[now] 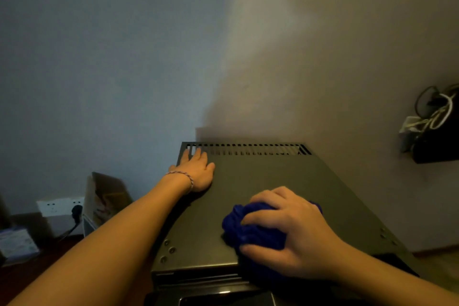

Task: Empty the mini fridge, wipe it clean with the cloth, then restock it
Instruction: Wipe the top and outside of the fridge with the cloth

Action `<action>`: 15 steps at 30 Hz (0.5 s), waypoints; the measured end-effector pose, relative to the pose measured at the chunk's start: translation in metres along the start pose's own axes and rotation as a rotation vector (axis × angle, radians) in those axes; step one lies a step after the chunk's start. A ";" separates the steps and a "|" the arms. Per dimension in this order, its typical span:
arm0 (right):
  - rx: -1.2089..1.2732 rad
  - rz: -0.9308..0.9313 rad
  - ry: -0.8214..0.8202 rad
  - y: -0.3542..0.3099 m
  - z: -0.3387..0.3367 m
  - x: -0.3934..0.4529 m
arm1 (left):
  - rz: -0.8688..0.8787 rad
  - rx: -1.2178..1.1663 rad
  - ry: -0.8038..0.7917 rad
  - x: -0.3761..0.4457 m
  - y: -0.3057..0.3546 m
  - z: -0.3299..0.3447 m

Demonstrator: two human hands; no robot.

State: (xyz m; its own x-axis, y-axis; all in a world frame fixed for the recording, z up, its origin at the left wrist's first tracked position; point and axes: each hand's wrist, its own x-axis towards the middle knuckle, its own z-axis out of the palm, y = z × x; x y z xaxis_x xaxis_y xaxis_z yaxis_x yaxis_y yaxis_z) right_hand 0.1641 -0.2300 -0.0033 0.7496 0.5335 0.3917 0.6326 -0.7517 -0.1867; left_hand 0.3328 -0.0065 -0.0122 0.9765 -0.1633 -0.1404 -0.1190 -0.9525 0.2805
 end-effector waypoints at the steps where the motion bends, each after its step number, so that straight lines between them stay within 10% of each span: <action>1: -0.006 0.013 0.012 0.012 0.000 -0.004 | 0.012 -0.008 -0.025 0.020 0.009 0.006; 15: -0.113 0.179 0.086 0.090 0.026 0.107 | 0.028 0.036 0.078 0.022 0.008 0.002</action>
State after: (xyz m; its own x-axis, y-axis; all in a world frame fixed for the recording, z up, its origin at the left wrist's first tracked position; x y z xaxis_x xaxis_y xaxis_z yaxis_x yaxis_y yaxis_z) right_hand 0.3059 -0.2303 -0.0013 0.8258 0.3560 0.4374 0.4612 -0.8726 -0.1605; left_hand 0.3529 -0.0178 -0.0150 0.9836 -0.1708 -0.0584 -0.1513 -0.9567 0.2487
